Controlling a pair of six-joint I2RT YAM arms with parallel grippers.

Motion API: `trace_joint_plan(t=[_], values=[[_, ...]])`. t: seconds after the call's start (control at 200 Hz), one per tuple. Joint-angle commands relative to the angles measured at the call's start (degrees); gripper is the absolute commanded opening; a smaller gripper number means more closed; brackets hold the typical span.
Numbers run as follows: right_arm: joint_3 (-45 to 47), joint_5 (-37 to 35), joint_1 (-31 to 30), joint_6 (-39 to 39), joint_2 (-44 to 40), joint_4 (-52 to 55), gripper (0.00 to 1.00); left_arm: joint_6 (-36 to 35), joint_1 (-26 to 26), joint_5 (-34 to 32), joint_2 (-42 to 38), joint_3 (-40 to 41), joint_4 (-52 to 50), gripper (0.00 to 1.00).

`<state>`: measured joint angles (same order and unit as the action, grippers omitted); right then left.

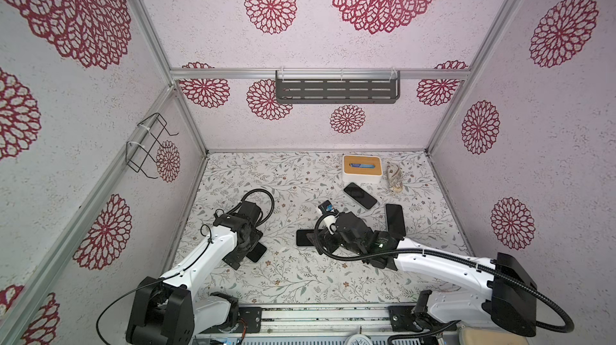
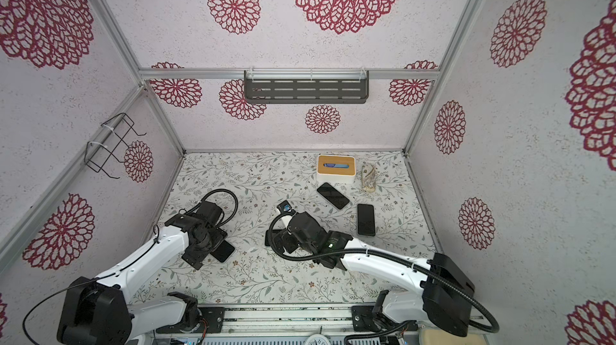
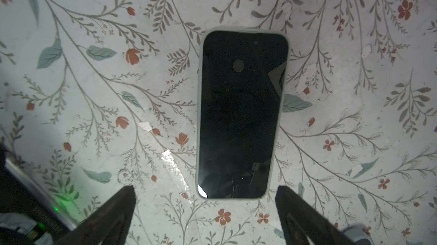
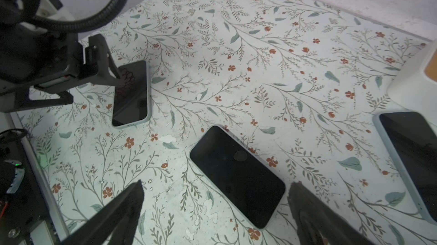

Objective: Take the phone out of the phone case
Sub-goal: Pick up the phone from the middle-left of the table.

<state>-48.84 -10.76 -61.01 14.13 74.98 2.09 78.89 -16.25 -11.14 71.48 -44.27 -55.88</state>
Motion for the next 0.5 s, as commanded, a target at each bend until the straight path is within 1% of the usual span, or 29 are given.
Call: trace_joint_plan(t=[0.0, 0.14, 0.385, 0.495], values=[[-1.61, -1.76, -1.43, -0.80, 0.88, -0.83, 0.99, -1.11, 1.81, 2.89, 1.51, 1.03, 5.78, 0.97], [-1.89, -1.53, -2.56, -0.60, 3.26, -1.68, 0.99, -3.28, 4.32, 8.27, 3.04, 4.06, 12.69, 0.97], [-1.87, -1.55, -2.98, 0.06, 5.85, -3.84, 0.99, -4.89, 6.02, 10.35, 4.18, 5.77, 17.50, 0.97], [-2.18, -2.26, -3.15, 0.07, 6.61, -4.16, 0.99, -5.31, 6.23, 9.88, 6.62, 4.93, 15.98, 0.97]])
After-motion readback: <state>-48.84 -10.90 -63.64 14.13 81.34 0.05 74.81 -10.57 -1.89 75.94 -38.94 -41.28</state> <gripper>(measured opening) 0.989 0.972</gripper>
